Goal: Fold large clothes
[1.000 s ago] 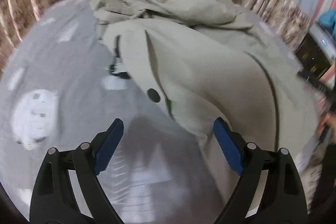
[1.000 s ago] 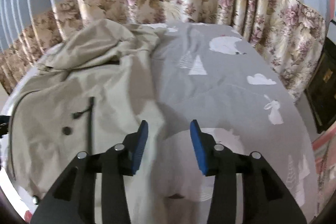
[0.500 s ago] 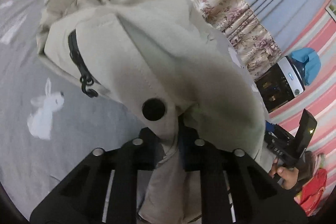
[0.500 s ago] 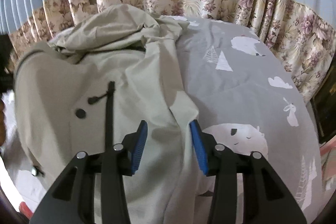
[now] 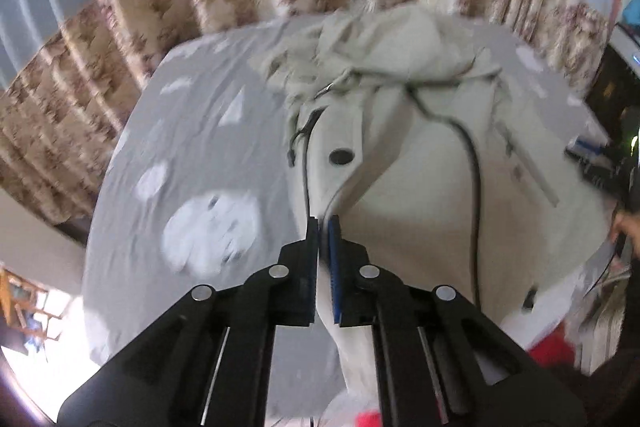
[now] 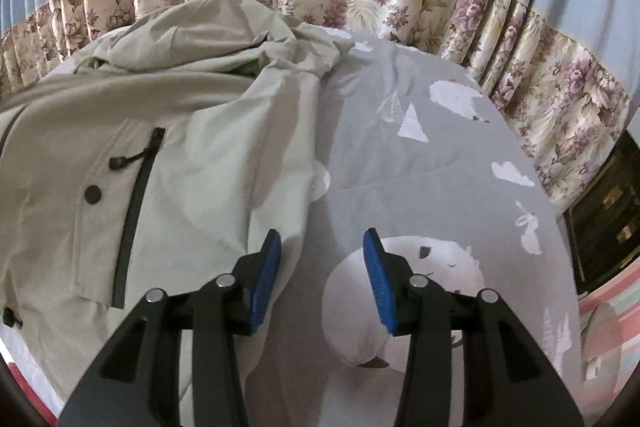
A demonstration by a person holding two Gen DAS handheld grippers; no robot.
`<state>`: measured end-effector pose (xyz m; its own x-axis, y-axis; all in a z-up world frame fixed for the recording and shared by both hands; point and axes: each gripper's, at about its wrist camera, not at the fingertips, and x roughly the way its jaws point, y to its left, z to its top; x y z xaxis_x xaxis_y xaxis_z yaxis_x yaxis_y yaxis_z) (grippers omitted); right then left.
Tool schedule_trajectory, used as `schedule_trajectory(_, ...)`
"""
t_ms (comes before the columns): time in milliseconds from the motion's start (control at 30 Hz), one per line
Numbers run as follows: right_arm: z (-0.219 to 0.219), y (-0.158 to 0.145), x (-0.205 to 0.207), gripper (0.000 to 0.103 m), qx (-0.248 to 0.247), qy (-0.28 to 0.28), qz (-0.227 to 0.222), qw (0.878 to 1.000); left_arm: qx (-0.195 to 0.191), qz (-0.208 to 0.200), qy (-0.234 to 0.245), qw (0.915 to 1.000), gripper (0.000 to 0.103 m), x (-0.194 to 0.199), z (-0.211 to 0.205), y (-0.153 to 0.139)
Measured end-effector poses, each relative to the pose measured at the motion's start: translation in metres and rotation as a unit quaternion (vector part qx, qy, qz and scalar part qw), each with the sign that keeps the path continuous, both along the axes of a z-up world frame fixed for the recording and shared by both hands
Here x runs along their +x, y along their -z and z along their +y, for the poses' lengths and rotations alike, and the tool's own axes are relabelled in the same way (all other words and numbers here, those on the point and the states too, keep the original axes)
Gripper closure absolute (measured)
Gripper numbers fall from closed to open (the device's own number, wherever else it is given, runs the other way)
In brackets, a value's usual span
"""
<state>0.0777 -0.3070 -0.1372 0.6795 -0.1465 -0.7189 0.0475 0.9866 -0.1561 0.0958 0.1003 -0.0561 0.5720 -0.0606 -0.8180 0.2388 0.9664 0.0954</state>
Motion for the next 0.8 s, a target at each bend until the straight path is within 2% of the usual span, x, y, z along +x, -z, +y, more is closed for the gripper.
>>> schedule_trajectory(33, -0.002, -0.003, 0.000, 0.060, -0.004, 0.003, -0.004, 1.000, 0.021, -0.006, -0.022, 0.9995, 0.093, -0.004, 0.010, 0.002)
schedule_trajectory(67, -0.005, -0.006, 0.000, 0.060, -0.002, 0.006, -0.007, 1.000, 0.029, -0.007, -0.032, 0.9990, 0.070, -0.005, 0.017, 0.003)
schedule_trajectory(100, -0.007, -0.009, -0.001, 0.059, 0.005, 0.006, -0.010, 1.000, 0.033, -0.015, -0.053, 0.9979, 0.038, -0.009, 0.031, 0.004)
schedule_trajectory(133, -0.010, -0.011, -0.002, 0.059, 0.022, 0.003, -0.010, 1.000, 0.040, -0.025, -0.071, 0.9964, 0.026, -0.010, 0.042, 0.006)
schedule_trajectory(167, -0.013, -0.013, -0.002, 0.058, 0.044, -0.001, -0.007, 0.999, 0.042, -0.026, -0.076, 0.9959, 0.022, -0.011, 0.048, 0.009)
schedule_trajectory(233, -0.017, -0.012, -0.003, 0.050, 0.081, -0.007, -0.001, 0.997, 0.032, -0.011, -0.077, 0.9964, 0.022, -0.004, 0.053, 0.024)
schedule_trajectory(300, -0.018, -0.011, -0.005, 0.049, 0.112, -0.012, 0.006, 0.994, 0.003, 0.016, -0.060, 0.9981, 0.022, 0.005, 0.051, 0.046)
schedule_trajectory(367, -0.016, -0.008, -0.010, 0.046, 0.127, -0.011, 0.010, 0.992, -0.007, 0.028, -0.048, 0.9984, 0.022, 0.011, 0.041, 0.062)
schedule_trajectory(400, -0.015, -0.005, -0.012, 0.038, 0.136, -0.008, 0.018, 0.990, -0.019, 0.034, -0.038, 0.9985, 0.022, 0.014, 0.037, 0.068)
schedule_trajectory(533, -0.007, 0.010, -0.016, 0.038, 0.156, -0.014, 0.052, 0.986, -0.051, 0.032, -0.024, 0.9979, 0.022, 0.020, 0.026, 0.075)
schedule_trajectory(567, -0.001, 0.013, -0.017, 0.041, 0.161, -0.023, 0.059, 0.985, -0.057, 0.032, -0.021, 0.9976, 0.022, 0.017, 0.024, 0.075)
schedule_trajectory(600, 0.007, 0.017, -0.016, 0.063, 0.165, -0.036, 0.070, 0.983, -0.062, 0.031, -0.017, 0.9974, 0.022, 0.017, 0.021, 0.074)
schedule_trajectory(633, 0.014, 0.018, -0.017, 0.072, 0.151, -0.042, 0.071, 0.985, -0.062, 0.029, -0.015, 0.9975, 0.022, 0.017, 0.018, 0.075)
schedule_trajectory(700, 0.032, 0.016, -0.019, 0.095, 0.081, -0.054, 0.058, 0.994, -0.059, 0.022, -0.010, 0.9980, 0.022, 0.016, 0.011, 0.073)
schedule_trajectory(733, 0.036, 0.013, -0.021, 0.098, 0.049, -0.053, 0.051, 0.996, -0.059, 0.020, -0.008, 0.9980, 0.022, 0.016, 0.010, 0.072)
schedule_trajectory(800, 0.043, 0.003, -0.025, 0.100, -0.052, -0.037, 0.027, 0.998, -0.065, 0.013, -0.003, 0.9978, 0.022, 0.015, 0.006, 0.068)
